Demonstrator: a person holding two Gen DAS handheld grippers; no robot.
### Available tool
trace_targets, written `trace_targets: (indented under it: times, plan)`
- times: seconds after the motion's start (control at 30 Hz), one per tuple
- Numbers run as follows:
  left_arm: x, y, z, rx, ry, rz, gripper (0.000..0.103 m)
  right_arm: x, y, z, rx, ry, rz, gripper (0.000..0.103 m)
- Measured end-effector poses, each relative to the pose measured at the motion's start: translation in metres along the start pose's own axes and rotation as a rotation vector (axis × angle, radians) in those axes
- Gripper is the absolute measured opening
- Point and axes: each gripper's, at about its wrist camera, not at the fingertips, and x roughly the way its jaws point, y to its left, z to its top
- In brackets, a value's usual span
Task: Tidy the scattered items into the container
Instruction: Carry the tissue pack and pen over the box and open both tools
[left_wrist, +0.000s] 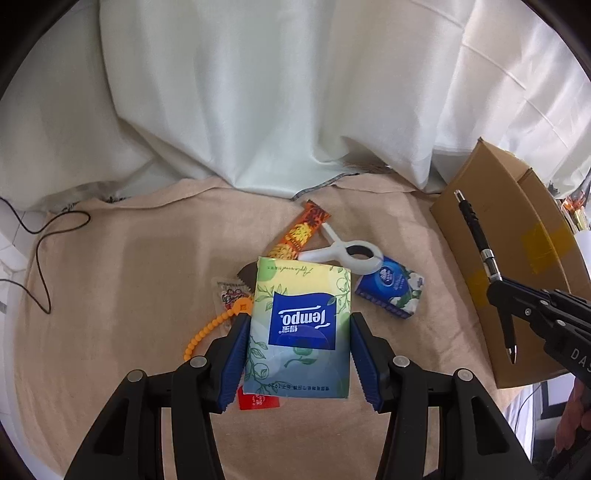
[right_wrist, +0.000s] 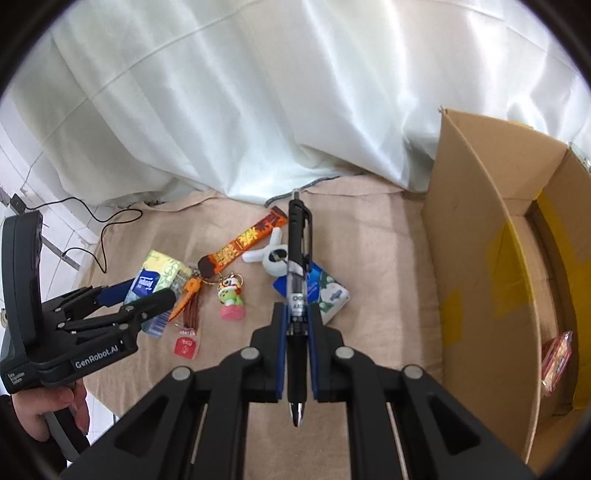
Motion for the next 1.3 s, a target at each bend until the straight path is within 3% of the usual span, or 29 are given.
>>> trace_targets:
  times: [0.27, 0.5, 0.67, 0.83, 1.2, 1.23, 1.3]
  plan:
    - [-0.013, -0.042, 0.033, 0.089, -0.051, -0.027, 0.053, -0.063, -0.03, 0.018, -0.003, -0.125, -0.096, 0.013]
    - [-0.034, -0.126, 0.081, 0.231, -0.138, -0.118, 0.053, -0.127, -0.096, 0.021, 0.06, -0.2, -0.245, 0.013]
    - [-0.049, -0.193, 0.103, 0.319, -0.185, -0.195, 0.053, -0.138, -0.139, 0.005, 0.124, -0.157, -0.313, 0.013]
    - [-0.043, -0.246, 0.105, 0.4, -0.178, -0.234, 0.053, -0.116, -0.172, -0.017, 0.178, -0.053, -0.321, 0.013]
    - [-0.008, -0.291, 0.086, 0.478, -0.089, -0.234, 0.053, -0.069, -0.193, -0.04, 0.234, 0.086, -0.273, 0.015]
    - [-0.005, -0.292, 0.085, 0.479, -0.082, -0.234, 0.053, -0.068, -0.196, -0.041, 0.251, 0.095, -0.275, 0.017]
    - [0.001, -0.296, 0.083, 0.474, -0.067, -0.242, 0.053, -0.069, -0.202, -0.046, 0.29, 0.11, -0.277, 0.041]
